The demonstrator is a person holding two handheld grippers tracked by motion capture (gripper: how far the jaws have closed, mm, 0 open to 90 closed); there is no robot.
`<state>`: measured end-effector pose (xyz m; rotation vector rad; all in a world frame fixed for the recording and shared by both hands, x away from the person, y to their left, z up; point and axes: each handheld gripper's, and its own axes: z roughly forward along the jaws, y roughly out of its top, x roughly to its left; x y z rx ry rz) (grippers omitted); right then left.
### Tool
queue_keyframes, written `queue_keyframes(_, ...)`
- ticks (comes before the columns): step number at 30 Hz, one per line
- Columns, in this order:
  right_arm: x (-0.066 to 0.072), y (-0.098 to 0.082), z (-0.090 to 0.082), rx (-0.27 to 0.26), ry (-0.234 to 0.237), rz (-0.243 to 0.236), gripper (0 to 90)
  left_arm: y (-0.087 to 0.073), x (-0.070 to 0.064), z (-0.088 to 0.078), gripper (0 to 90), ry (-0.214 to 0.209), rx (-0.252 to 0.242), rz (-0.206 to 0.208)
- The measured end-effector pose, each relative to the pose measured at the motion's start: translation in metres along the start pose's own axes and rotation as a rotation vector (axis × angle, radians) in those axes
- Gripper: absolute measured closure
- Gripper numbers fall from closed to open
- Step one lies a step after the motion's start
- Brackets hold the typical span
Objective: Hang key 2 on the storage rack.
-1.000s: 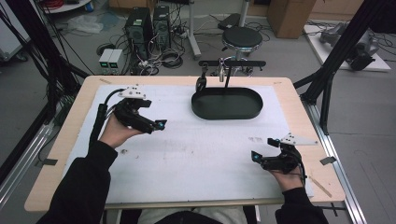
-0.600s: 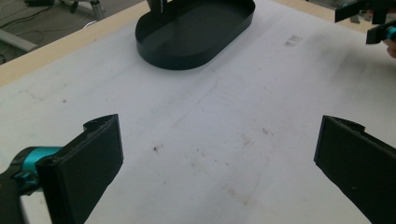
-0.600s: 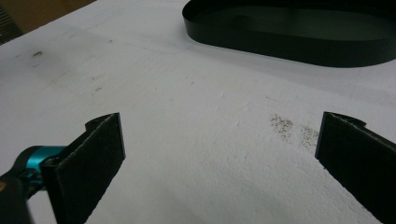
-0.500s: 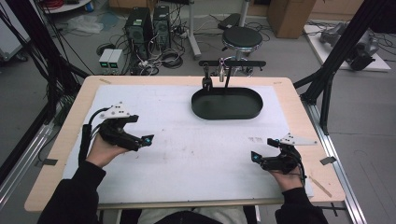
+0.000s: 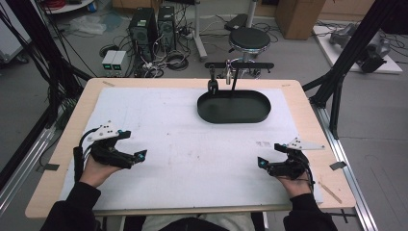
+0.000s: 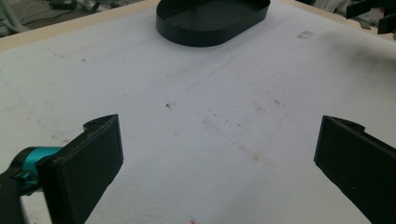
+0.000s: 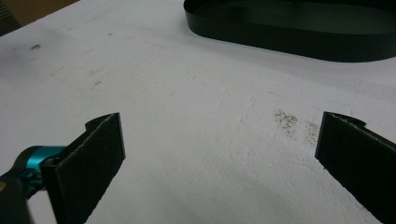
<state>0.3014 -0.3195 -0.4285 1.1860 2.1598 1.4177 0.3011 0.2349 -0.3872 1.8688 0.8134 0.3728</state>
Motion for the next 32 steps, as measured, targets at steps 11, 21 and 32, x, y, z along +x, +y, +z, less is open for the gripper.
queue_keyframes(11,0.002,0.000,0.000,0.005,0.007,0.000,0.8,-0.025,0.001,-0.011,1.7,0.031,-0.054,-0.036)
queue_keyframes(21,0.003,-0.002,0.003,0.020,0.033,-0.018,0.8,-0.051,0.006,-0.033,1.7,0.139,-0.114,-0.073)
queue_keyframes(32,0.007,-0.002,0.004,0.027,0.045,-0.029,0.8,-0.054,0.003,-0.023,1.7,0.134,-0.028,-0.034)
